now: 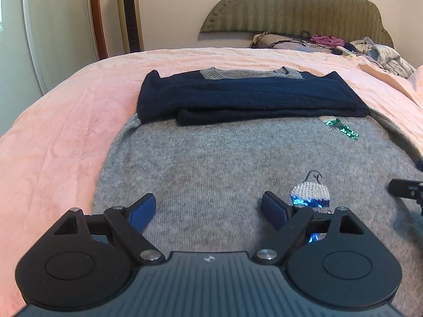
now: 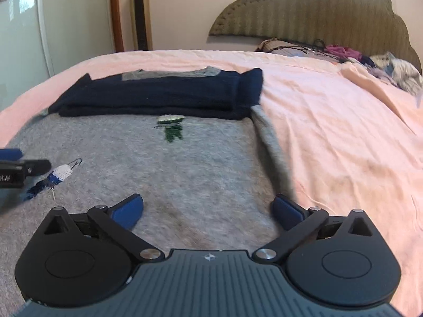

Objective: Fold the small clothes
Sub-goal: 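Open both tools and withdraw above the grey sweater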

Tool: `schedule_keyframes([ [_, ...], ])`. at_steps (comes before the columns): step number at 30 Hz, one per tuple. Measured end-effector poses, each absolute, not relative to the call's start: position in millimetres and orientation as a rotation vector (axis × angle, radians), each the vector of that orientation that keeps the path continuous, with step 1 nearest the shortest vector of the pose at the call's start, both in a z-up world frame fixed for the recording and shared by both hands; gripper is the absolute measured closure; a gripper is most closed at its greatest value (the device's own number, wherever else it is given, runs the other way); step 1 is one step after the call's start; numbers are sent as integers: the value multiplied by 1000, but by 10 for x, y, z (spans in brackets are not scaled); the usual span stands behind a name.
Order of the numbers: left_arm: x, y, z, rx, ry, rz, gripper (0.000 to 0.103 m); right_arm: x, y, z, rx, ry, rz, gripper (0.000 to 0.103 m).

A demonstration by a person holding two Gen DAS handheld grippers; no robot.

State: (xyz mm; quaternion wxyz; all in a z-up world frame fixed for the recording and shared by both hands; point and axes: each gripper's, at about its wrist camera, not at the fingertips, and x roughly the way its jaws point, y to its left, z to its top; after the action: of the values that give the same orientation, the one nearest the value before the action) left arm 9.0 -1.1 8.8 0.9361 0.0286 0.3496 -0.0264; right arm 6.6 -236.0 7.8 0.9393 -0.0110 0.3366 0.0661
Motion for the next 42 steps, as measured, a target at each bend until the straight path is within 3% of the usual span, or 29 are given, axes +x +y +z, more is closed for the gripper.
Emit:
schedule_keyframes([
  [8,-198,-106,79,71,714,-63,12,-172,-2196,50,-73,684,179,0],
  [11,-163,-17,74,42,729,-73,6,-147,-2226,52,-68,691,194,0],
  [42,-1451,147,90,99,705,-176,4,-1132,-2413,96,-91,708,234,0],
])
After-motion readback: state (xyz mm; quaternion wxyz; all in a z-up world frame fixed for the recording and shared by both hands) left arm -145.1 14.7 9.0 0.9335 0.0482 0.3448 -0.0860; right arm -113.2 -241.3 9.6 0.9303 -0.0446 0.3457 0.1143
